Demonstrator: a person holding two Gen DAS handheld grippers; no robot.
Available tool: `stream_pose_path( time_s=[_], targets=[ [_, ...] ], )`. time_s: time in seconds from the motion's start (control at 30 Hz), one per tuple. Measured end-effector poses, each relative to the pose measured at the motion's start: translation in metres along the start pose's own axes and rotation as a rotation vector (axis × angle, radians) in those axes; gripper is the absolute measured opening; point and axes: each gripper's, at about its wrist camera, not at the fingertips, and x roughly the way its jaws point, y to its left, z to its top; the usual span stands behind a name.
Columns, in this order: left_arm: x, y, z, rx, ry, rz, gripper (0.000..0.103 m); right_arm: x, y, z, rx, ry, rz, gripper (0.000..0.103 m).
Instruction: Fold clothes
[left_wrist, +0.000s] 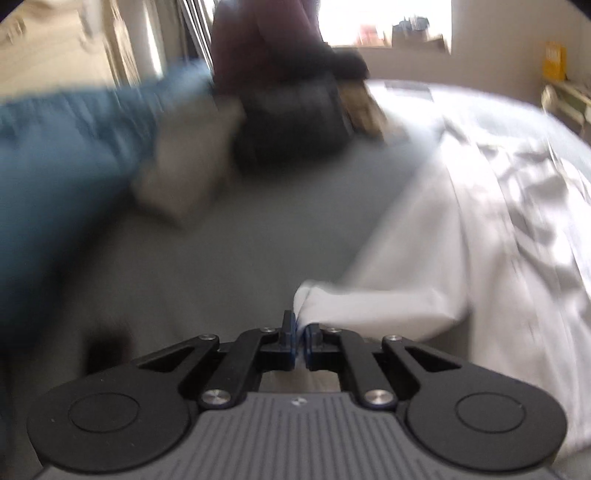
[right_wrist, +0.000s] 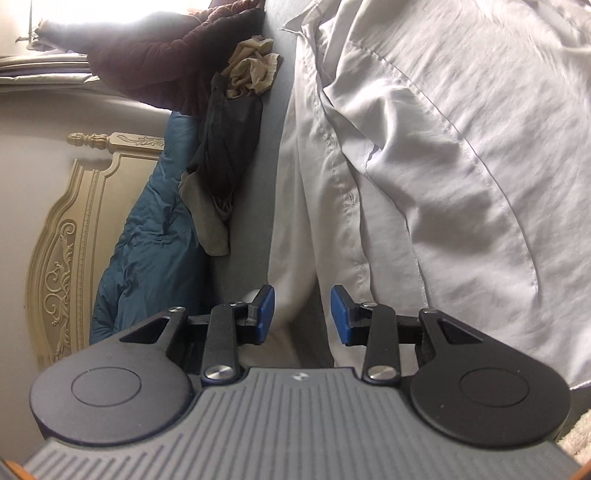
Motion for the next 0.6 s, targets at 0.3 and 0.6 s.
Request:
stream_pose_path(
  time_s=[0.3,0.6],
  targets=[
    [0.042,0.042,0.209,0.042,-0.302,0.216,0.006,0.019,-0.013,0.008,0.039,0.006,-0.020,0.034],
    [0.155,0.039,0.251,0.019,-0.007,0.220,0.085,0.040,-0.026,0.024,0.089,0.014,-0.050,0.034]
  ],
)
